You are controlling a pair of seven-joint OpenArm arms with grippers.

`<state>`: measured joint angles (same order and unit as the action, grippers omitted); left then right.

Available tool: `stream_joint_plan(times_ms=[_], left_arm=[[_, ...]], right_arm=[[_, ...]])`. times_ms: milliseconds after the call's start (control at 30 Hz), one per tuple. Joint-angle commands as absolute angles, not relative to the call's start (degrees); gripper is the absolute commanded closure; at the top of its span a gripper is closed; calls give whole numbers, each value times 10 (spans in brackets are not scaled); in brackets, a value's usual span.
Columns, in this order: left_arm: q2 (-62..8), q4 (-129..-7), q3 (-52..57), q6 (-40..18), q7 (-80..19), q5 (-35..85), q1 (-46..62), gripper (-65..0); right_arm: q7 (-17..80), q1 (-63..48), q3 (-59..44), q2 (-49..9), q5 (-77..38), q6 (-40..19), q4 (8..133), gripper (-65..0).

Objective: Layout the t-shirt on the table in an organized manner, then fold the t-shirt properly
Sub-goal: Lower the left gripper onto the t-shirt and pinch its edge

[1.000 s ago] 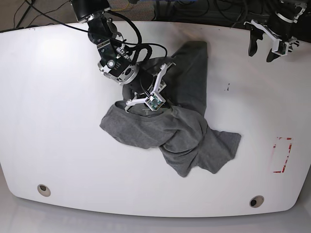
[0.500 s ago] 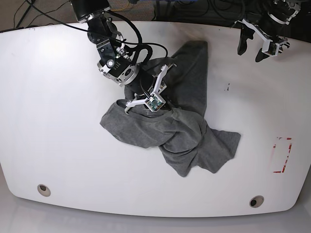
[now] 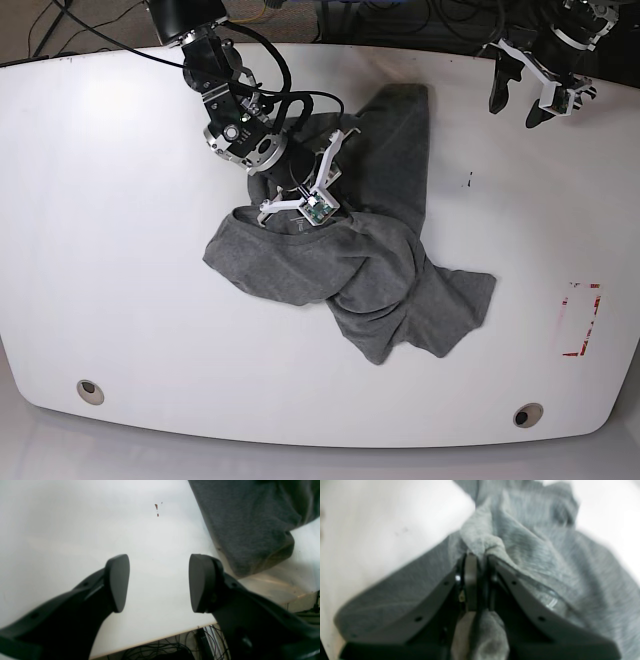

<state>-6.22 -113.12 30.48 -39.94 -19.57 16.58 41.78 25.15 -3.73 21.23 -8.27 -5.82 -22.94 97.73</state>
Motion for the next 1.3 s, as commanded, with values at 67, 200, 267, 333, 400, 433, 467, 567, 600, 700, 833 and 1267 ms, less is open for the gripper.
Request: stream_joint_plan(times_ms=[67,200,267,333,400,433,467,567,600,700,833,1267], left_arm=[[-65,-1140,310,-400,-181,171,418,-353],[-65,-1140,309,-400,-181,147,417,-353],[-65,-1140,307,-400,-181,138,416,-353],[-65,-1140,307,-400,-181,136,416,-353],[-65,-1140,307,-400,-181,133,416,-353],[-65,-1140,307,-400,-181,132,416,-353],[-65,-1140,307,-400,-181,132,416,-353],[-65,-1140,307,-400,-181,132,416,-353],[-65,-1140,307,-400,-181,132,416,-353],[-65,-1140,307,-400,-181,132,416,-353],[-65,-1140,307,-400,-181,132,416,-353],[-65,-1140,276,-400,-181,131,415,-353]], right_arm=[[225,-19,209,-66,-65,-231,949,-149],[206,-20,208,-61,-64,-231,924,-265],[197,-21,208,-61,-64,-231,921,-300],[194,-21,209,-60,-64,-231,921,-314],[193,-21,211,-58,-64,-231,921,-312],[193,-21,211,-58,-64,-231,921,-312],[193,-21,211,-58,-64,-231,921,-312],[193,-20,211,-58,-64,-231,920,-309],[192,-20,211,-58,-64,-231,920,-295],[192,-20,211,-57,-65,-231,922,-205],[193,-17,210,-57,-65,-231,921,-8],[239,-20,182,-60,-65,-231,1034,0]])
